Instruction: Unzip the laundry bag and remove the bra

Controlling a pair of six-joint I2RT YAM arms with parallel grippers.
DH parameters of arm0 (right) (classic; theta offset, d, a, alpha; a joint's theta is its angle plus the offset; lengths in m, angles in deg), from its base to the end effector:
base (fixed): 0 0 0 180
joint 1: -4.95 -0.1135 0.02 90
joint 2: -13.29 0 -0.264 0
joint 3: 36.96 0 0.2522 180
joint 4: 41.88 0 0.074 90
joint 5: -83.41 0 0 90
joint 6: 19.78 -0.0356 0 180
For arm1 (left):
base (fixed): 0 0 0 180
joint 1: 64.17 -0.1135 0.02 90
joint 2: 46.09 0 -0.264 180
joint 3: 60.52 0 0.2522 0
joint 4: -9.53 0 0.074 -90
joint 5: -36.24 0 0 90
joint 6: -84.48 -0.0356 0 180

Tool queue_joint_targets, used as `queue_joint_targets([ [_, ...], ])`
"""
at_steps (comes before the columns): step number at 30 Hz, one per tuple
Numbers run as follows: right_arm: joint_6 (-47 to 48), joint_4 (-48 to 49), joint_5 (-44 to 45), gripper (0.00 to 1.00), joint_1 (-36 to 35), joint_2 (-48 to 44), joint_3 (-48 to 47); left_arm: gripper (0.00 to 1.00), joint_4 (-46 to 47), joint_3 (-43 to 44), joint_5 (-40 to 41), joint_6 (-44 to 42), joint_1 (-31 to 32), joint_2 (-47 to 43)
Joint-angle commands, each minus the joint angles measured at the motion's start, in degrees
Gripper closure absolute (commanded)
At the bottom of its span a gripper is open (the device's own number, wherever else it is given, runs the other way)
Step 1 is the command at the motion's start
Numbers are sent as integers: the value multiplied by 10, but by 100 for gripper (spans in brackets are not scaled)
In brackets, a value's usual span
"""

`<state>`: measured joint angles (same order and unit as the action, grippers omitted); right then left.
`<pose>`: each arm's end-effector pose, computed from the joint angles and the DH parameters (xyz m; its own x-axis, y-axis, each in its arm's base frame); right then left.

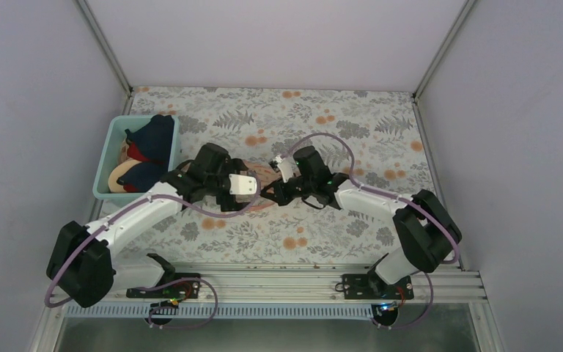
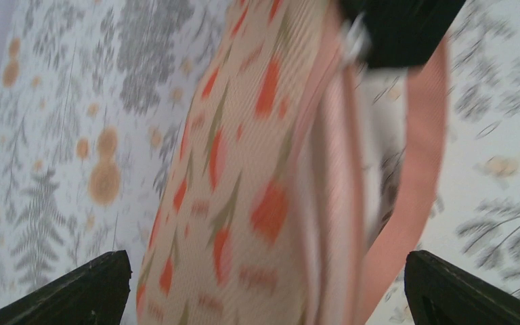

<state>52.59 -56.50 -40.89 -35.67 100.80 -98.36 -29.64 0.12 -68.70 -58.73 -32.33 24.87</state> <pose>0.2248 0.2192 0.1988 -0.7331 -0.2991 -0.6108 -0.6715 0.4613 0.5799 0.2096 -0.1410 0.2355 0.1353 0.8268 -0.5460 0.9077 0.1175 0.4028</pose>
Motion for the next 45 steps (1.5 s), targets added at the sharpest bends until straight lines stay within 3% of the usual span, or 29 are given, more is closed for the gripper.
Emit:
queue_joint_targets([
  [1, -8, 29, -22, 96, -14, 8, -34, 0, -15, 16, -38, 19, 34, 5],
  [4, -9, 27, -21, 96, -17, 9, -38, 12, -1, 10, -27, 16, 41, 16],
  [9, -8, 25, -19, 96, -19, 4, -34, 55, 21, 4, -12, 22, 43, 19],
  [17, -2, 21, -13, 96, -19, -3, -33, 97, 25, 1, -7, 30, 43, 14],
  [37, 40, -59, 29, 96, 80, -92, 39, 98, 40, -32, 52, 11, 27, -9],
  [45, 46, -53, -7, 96, 99, -95, 53, 98, 55, -39, 59, -8, -20, -17],
])
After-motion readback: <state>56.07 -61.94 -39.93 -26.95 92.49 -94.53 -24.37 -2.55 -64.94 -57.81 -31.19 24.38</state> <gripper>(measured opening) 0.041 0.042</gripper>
